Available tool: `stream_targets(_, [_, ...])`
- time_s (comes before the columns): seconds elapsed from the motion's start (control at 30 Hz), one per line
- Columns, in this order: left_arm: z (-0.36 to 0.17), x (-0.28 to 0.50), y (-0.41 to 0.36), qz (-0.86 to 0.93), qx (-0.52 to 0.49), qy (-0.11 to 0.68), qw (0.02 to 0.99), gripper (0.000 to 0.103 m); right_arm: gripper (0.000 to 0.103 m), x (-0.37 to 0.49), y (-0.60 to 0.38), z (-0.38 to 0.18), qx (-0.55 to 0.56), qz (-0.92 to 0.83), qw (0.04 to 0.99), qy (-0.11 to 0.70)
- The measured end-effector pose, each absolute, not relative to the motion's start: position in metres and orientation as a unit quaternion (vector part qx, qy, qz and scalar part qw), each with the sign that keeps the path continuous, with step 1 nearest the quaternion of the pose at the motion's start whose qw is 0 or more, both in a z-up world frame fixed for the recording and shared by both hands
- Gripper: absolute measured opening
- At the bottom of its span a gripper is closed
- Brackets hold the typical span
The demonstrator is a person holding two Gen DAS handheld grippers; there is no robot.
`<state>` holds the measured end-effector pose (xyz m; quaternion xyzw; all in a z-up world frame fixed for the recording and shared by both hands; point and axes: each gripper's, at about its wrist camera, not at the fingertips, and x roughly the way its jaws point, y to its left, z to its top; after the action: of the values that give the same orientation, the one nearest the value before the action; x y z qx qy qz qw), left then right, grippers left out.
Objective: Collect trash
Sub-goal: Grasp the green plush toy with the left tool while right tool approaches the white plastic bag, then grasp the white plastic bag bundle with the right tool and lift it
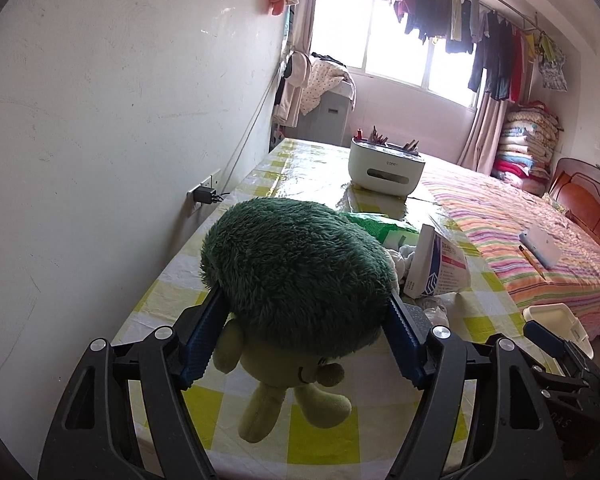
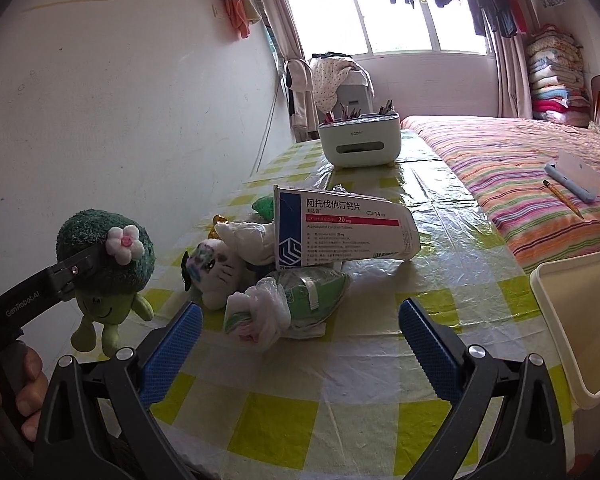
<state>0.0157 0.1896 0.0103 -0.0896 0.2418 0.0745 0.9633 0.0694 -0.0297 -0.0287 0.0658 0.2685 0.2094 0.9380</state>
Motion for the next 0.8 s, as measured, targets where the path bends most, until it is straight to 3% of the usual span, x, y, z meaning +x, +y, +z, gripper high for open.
stream_targets(0.67, [0.026, 0.022, 0.193, 0.078, -0.137, 0.227, 0.961, 0.072, 0.094, 0.143, 0.029, -0.062, 0.003, 0.170, 0.899, 0.403])
stream_targets(0.73, [0.026, 0.022, 0.191, 0.077, -0.132, 0.227, 0.962, 0.073, 0.077, 0.143, 0.028, -0.067, 0.003, 0.176, 0.894, 0.412])
stream_targets(0.77, [0.026, 0.022, 0.190, 0.076, -0.132, 0.227, 0.962, 0.073, 0.064, 0.144, 0.028, -0.069, 0.007, 0.183, 0.891, 0.416])
stream_targets(0.8, [0.026, 0.023, 0.190, 0.075, -0.132, 0.228, 0.962, 0.073, 0.060, 0.143, 0.027, -0.070, 0.003, 0.178, 0.892, 0.416])
